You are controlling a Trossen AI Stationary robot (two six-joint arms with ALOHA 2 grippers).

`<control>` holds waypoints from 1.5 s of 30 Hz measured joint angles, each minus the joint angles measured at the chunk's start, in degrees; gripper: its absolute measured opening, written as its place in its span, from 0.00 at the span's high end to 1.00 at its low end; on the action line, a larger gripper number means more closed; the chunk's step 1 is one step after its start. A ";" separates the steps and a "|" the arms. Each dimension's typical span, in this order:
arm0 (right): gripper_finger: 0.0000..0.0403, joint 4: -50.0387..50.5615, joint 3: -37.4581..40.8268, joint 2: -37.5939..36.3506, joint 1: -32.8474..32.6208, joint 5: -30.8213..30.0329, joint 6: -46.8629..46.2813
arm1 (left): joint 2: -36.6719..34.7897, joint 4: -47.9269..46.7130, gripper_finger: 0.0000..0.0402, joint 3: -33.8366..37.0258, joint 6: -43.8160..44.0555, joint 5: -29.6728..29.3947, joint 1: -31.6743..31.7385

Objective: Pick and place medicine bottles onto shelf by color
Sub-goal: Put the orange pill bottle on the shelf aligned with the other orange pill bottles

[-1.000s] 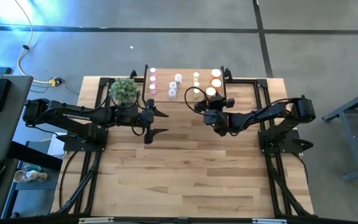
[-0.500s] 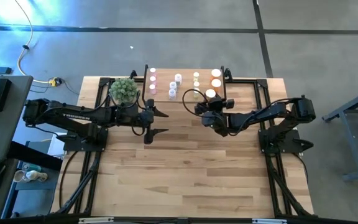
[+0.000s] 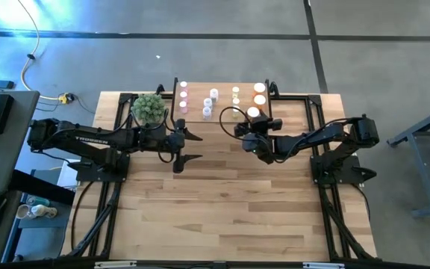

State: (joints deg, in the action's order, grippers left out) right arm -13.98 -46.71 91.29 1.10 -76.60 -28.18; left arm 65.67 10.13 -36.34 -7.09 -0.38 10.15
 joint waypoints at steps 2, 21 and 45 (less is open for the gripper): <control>0.36 0.00 -0.01 0.00 0.00 -0.74 -0.04 | 0.00 0.00 0.31 0.00 0.02 0.00 0.00; 0.36 0.02 0.01 0.00 -0.77 -2.27 2.68 | 0.00 0.00 0.31 0.00 0.02 0.00 0.00; 0.36 0.85 -0.88 0.00 -4.31 -11.93 12.82 | 0.00 0.01 0.31 0.00 0.92 0.17 0.00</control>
State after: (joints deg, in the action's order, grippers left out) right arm -13.13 -47.59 91.29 -3.20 -88.53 -15.36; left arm 65.67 10.14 -36.34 -6.17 -0.21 10.15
